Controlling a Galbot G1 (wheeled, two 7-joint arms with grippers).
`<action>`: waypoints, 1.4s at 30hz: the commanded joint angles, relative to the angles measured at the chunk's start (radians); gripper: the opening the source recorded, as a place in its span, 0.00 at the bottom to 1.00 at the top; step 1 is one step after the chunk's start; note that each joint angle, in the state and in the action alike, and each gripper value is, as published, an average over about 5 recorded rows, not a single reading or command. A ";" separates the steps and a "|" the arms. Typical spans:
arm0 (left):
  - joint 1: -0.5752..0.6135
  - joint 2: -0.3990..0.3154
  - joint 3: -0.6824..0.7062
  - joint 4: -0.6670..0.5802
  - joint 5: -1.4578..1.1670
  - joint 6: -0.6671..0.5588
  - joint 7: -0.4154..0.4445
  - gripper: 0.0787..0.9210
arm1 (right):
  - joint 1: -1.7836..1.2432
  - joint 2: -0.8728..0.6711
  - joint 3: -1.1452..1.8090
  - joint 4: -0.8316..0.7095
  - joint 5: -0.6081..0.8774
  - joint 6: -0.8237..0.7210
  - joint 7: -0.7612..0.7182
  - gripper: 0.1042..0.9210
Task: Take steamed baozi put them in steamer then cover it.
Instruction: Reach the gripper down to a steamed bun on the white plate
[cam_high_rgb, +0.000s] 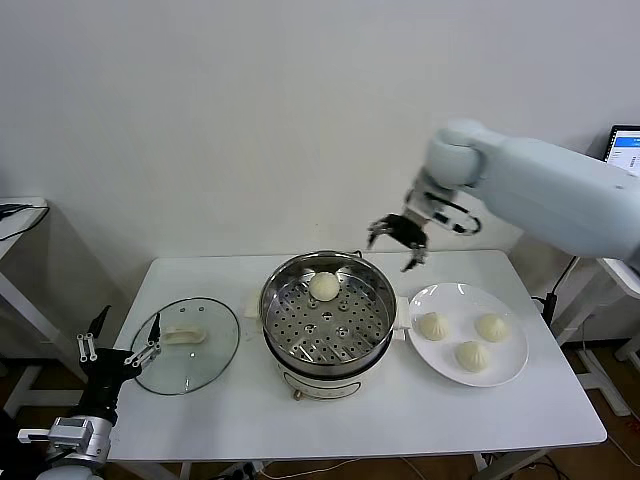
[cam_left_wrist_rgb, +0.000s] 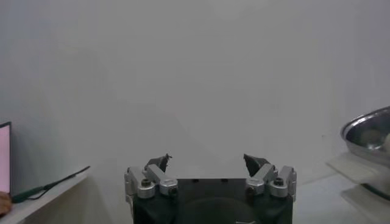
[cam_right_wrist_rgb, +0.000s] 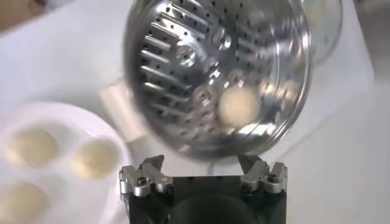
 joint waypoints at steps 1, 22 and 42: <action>0.000 -0.001 0.011 -0.007 0.001 -0.001 -0.006 0.88 | -0.174 -0.203 0.122 0.011 0.051 -0.247 -0.039 0.88; -0.019 0.002 0.028 0.024 0.006 -0.002 -0.010 0.88 | -0.533 0.044 0.399 -0.294 -0.197 -0.308 0.056 0.88; -0.026 -0.001 0.026 0.034 0.006 -0.001 -0.011 0.88 | -0.569 0.146 0.434 -0.382 -0.253 -0.288 0.087 0.88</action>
